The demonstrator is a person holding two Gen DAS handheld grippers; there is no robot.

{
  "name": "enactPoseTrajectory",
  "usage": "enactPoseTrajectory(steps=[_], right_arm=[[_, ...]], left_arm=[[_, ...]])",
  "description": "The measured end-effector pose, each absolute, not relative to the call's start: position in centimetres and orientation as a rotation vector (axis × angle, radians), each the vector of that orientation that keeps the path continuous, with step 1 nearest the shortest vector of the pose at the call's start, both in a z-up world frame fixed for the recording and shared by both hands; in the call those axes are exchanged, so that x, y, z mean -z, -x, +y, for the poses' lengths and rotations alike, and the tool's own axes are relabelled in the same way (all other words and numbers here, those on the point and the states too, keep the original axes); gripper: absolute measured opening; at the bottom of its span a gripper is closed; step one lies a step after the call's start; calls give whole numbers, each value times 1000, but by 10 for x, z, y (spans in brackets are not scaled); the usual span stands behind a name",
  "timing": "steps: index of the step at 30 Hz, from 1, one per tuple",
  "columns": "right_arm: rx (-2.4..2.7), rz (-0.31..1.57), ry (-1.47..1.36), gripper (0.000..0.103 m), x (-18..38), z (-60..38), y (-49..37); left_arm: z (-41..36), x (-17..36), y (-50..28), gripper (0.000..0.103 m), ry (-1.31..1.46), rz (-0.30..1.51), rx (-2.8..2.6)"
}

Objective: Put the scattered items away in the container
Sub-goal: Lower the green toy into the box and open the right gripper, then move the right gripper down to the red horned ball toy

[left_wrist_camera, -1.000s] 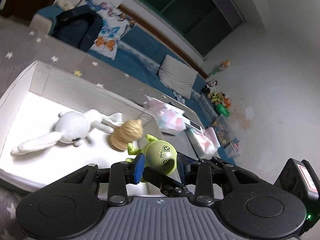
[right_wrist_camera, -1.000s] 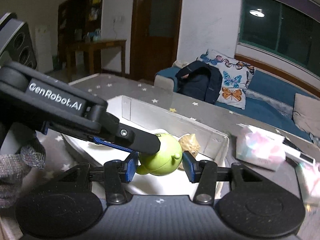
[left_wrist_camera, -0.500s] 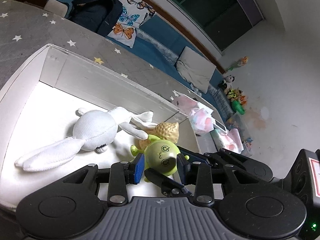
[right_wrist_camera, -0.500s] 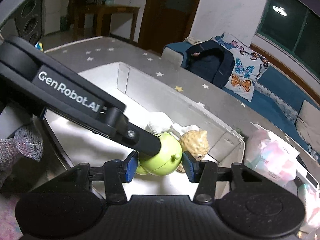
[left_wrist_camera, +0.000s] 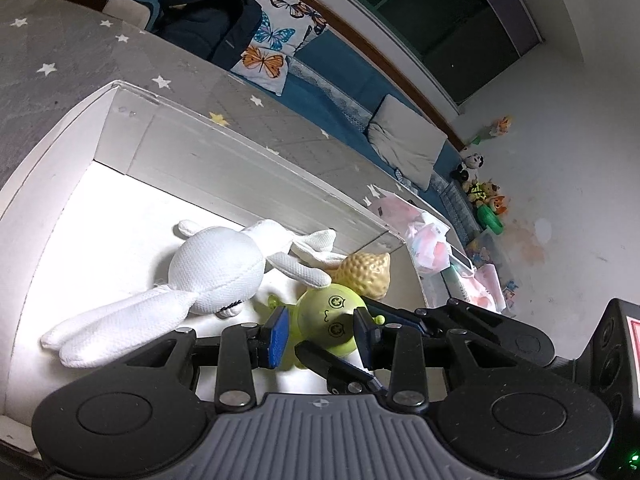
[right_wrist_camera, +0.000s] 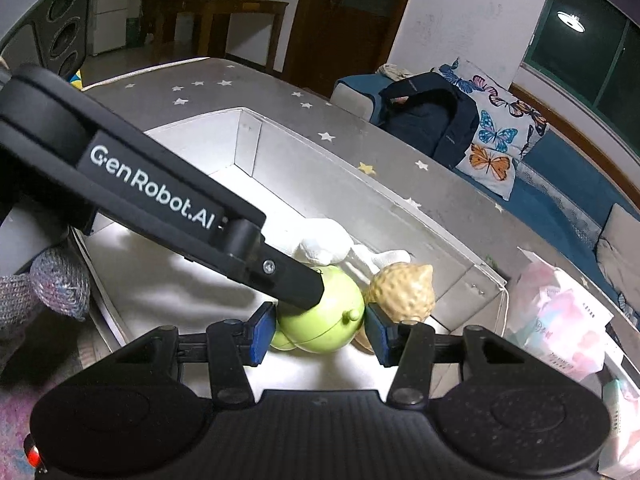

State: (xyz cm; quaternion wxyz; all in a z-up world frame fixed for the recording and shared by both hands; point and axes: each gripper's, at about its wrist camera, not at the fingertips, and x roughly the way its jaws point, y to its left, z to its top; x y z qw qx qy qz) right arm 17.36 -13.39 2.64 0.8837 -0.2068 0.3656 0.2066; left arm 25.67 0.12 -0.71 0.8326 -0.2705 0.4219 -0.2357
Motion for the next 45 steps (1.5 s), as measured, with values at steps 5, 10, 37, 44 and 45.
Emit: enactPoseTrajectory(steps=[5, 10, 37, 44, 45], right_arm=[[-434, 773, 405, 52, -27, -138, -176], [-428, 777, 377, 55, -28, -145, -176], [-384, 624, 219, 62, -61, -179, -95], [-365, 595, 162, 64, -59, -189, -59], [-363, 591, 152, 65, -59, -190, -54]], left_arm=[[0, 9, -257, 37, 573, 901, 494], [2, 9, -257, 37, 577, 902, 494], [17, -15, -207, 37, 560, 817, 471], [18, -31, -171, 37, 519, 756, 464], [18, -33, -166, 37, 511, 745, 464]])
